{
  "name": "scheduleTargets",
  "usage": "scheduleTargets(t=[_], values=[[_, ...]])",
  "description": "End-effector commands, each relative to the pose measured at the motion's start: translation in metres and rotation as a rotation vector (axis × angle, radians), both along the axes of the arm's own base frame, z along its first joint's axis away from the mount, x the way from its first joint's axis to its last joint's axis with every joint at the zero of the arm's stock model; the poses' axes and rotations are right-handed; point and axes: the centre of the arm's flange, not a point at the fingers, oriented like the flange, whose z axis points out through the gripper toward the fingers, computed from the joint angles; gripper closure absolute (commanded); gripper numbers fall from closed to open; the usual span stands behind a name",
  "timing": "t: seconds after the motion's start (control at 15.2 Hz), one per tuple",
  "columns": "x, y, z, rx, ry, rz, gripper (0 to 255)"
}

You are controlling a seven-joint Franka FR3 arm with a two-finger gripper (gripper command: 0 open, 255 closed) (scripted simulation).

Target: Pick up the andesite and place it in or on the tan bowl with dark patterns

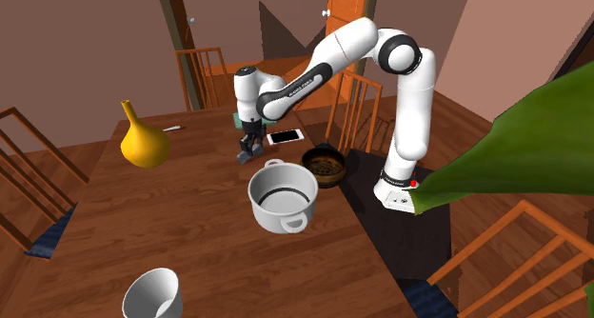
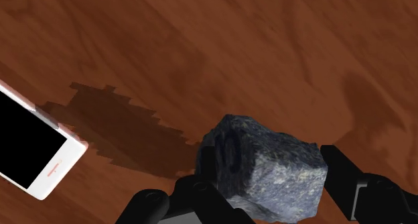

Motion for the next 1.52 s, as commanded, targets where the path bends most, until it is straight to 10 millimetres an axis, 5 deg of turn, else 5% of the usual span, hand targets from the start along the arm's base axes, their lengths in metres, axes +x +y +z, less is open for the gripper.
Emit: scheduleTargets(t=[0.0, 1.25, 1.45], values=[[0.001, 0.000, 0.010, 0.000, 0.000, 0.000, 255], [0.001, 0.000, 0.106, 0.000, 0.000, 0.000, 255], [-0.038, -0.007, 0.109, 0.000, 0.000, 0.000, 255]])
